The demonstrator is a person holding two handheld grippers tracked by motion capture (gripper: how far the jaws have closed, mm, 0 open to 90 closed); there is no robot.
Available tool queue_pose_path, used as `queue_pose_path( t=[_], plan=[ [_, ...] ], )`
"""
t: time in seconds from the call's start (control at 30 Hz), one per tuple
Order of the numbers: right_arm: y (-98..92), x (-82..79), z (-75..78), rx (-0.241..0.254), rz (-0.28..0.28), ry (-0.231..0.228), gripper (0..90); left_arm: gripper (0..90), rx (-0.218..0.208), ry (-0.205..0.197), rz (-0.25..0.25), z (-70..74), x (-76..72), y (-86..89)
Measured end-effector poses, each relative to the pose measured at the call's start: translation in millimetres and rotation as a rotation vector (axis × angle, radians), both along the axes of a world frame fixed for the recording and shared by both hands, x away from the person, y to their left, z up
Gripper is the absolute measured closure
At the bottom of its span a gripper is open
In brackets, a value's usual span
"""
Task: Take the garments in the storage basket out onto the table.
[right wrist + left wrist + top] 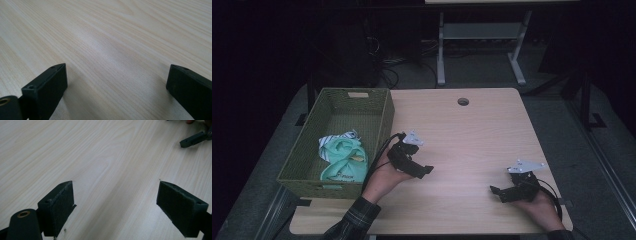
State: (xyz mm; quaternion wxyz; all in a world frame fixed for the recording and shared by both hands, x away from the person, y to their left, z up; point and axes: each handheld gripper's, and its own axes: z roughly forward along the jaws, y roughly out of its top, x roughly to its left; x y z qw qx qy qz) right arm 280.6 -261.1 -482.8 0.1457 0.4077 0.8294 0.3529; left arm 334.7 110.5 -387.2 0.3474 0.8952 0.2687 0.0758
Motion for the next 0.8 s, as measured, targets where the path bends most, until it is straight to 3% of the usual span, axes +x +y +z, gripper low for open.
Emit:
queue_pose_path(
  t=[0.3, 0.8],
  plan=[
    [0.0, 0.0, 0.0, 0.0, 0.0, -0.001, 3.0, 14.1, -0.009, 0.019, -0.001, 6.6, 3.2, 3.8],
    [0.0, 0.1, 0.0, 0.0, 0.0, -0.001, 3.0, 14.3, -0.025, 0.012, -0.009, 20.6, 7.0, 13.1]
  ],
)
